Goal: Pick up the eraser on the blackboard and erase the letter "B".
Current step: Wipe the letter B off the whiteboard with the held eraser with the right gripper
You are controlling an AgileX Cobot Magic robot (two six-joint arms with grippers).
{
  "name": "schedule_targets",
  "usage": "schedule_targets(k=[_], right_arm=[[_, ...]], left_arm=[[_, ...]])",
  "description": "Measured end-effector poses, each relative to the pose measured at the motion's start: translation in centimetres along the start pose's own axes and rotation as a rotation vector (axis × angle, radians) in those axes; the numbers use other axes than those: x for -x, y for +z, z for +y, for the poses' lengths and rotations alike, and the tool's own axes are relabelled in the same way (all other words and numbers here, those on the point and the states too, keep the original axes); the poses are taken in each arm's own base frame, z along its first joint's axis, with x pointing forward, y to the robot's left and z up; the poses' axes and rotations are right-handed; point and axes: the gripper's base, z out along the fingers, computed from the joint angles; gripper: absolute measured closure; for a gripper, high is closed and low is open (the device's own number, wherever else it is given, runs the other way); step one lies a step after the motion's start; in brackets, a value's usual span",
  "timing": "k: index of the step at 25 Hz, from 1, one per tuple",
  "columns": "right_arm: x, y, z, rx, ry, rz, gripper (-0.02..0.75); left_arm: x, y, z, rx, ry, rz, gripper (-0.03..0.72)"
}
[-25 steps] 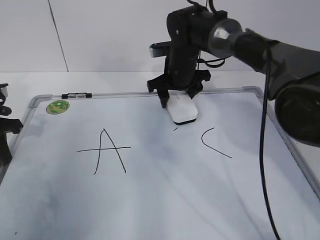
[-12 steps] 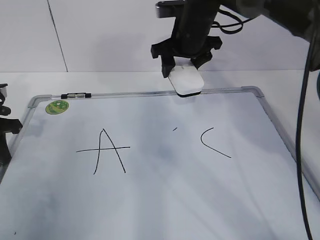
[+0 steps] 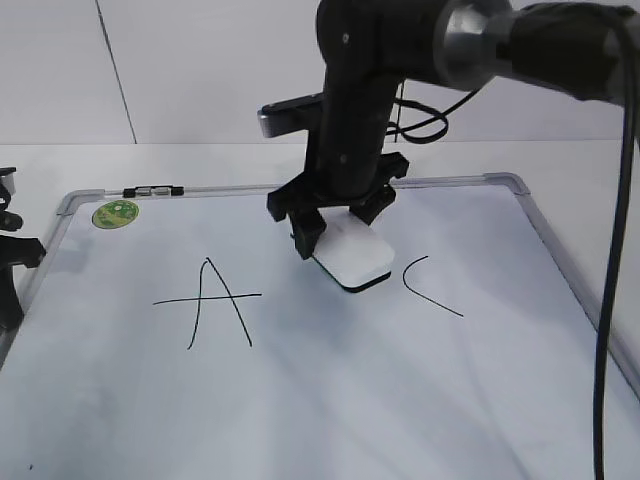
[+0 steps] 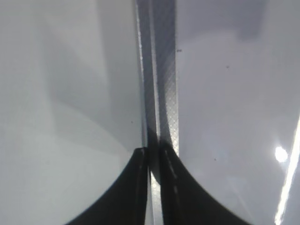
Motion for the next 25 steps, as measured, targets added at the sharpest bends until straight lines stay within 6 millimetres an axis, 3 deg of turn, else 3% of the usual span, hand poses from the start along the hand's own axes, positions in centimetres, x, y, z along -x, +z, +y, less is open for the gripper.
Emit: schedule_targets(k=[4,9,17,21,25], right_arm=[[-0.3,1.8,1.6,-0.005,-0.042,-0.025,0.185],[0.6,4.5,1.8,-0.005,-0.054,-0.101,0.185],[1.0,5.4,1.6,-0.059,-0.079,-0.126,0.185],[1.6,5.6,0.8,-0.125,-0.069,-0.18,0.185],[1.8,5.6,-2.1,-0.148,-0.003,-0.204,0.185]], left_arm=[[0.0,0.0,0.0,-0.001,-0.001,0.0,0.644],[0.0,0.0,0.0,-0.001,-0.001,0.0,0.644],[0.0,0.1,0.0,0.002,0.001,0.001,0.644],[0.0,0.1,0.0,0.003,0.002,0.001,0.643],[0.0,0.1,0.0,0.003,0.002,0.001,0.643]])
